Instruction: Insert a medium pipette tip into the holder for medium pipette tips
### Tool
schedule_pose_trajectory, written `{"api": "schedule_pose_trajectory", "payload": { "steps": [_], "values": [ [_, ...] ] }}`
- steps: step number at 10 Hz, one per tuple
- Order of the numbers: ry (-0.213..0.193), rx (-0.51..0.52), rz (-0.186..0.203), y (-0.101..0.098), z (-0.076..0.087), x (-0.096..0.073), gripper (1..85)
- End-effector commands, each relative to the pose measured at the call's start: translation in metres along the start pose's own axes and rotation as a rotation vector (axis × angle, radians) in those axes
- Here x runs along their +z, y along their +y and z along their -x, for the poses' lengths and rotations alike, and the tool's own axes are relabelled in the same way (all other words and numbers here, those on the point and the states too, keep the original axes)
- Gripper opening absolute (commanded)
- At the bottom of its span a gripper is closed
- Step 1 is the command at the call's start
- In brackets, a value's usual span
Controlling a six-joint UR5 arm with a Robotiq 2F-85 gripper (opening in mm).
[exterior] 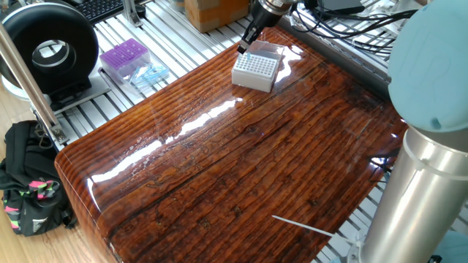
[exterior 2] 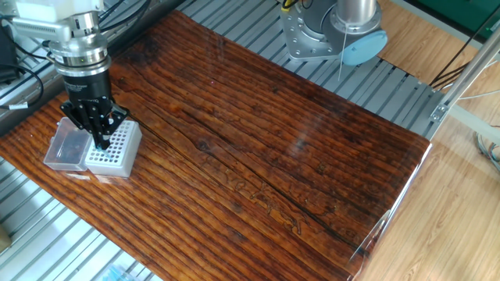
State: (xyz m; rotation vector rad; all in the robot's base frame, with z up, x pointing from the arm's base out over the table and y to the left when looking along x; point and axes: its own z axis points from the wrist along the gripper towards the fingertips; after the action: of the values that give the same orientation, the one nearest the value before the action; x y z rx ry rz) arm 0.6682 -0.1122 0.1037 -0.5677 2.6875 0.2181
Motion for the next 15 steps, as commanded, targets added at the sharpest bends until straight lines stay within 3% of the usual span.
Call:
{"api": "schedule_pose_trajectory", "payload": {
  "steps": [1, 6, 10, 11, 15],
  "values": [
    [-0.006, 0.004, 0.002, -0.001, 0.0015, -0.0012, 1.0],
    [-0.005, -0.008, 0.003, -0.0012, 0.0022, 0.0008, 1.3],
    [-0.011, -0.046, 0.005, -0.0002, 0.004, 0.0015, 22.0],
    [-0.015, -0.056, 0.007, 0.0001, 0.005, 0.0015, 30.7],
    [-0.014, -0.055, 0.011, 0.0019, 0.0053, 0.0013, 34.0]
  ]
}}
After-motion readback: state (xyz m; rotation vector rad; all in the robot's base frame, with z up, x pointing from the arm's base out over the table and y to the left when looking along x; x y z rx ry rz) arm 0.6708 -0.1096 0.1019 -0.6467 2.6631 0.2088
